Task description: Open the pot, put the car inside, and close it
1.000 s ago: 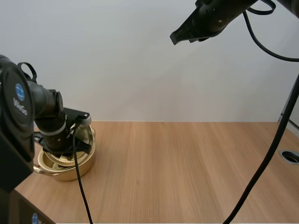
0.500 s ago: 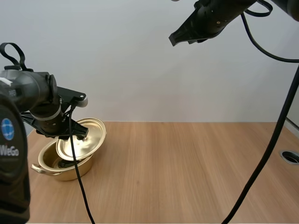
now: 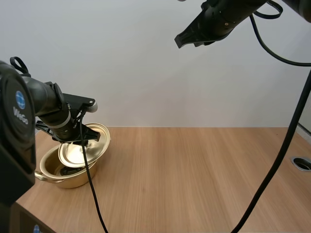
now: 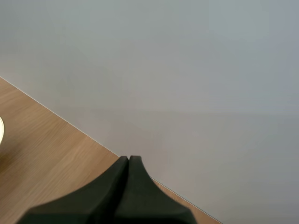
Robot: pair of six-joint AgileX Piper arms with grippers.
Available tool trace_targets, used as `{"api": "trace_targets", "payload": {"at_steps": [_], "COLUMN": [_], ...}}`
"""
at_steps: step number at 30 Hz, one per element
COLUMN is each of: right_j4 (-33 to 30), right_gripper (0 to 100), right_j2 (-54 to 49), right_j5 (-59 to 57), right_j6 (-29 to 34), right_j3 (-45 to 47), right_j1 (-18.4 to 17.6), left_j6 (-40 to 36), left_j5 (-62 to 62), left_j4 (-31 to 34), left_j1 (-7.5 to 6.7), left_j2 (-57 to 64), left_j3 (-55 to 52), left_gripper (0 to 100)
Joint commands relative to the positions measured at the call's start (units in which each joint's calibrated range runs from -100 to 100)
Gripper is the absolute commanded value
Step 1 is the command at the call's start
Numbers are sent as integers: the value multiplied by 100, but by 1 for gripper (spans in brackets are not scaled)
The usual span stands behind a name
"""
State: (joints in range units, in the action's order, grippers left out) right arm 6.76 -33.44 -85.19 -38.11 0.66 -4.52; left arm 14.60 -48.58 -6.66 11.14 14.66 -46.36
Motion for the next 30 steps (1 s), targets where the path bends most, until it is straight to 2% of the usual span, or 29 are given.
{"api": "trace_targets", "payload": {"at_steps": [1, 5, 10, 24, 30], "right_j4": [3, 3, -7, -151, -201], "right_gripper": [0, 0, 0, 0, 0], "right_j2": [5, 5, 5, 5, 5], "right_j5": [-1, -1, -1, -21, -21], "right_j6": [5, 5, 5, 5, 5], "right_j3": [1, 1, 1, 1, 1], "right_j1": [-2, -2, -2, -2, -2], "left_j6": [59, 212, 450, 474, 490], "left_j5": [215, 212, -644, -881, -530], "left_j4": [4, -200, -680, -642, -642], "left_j1": [0, 0, 0, 0, 0], "left_j2": [6, -9, -342, -873, -910], "left_j3": [75, 297, 718, 858, 858], "left_gripper": [53, 53, 53, 53, 53]}}
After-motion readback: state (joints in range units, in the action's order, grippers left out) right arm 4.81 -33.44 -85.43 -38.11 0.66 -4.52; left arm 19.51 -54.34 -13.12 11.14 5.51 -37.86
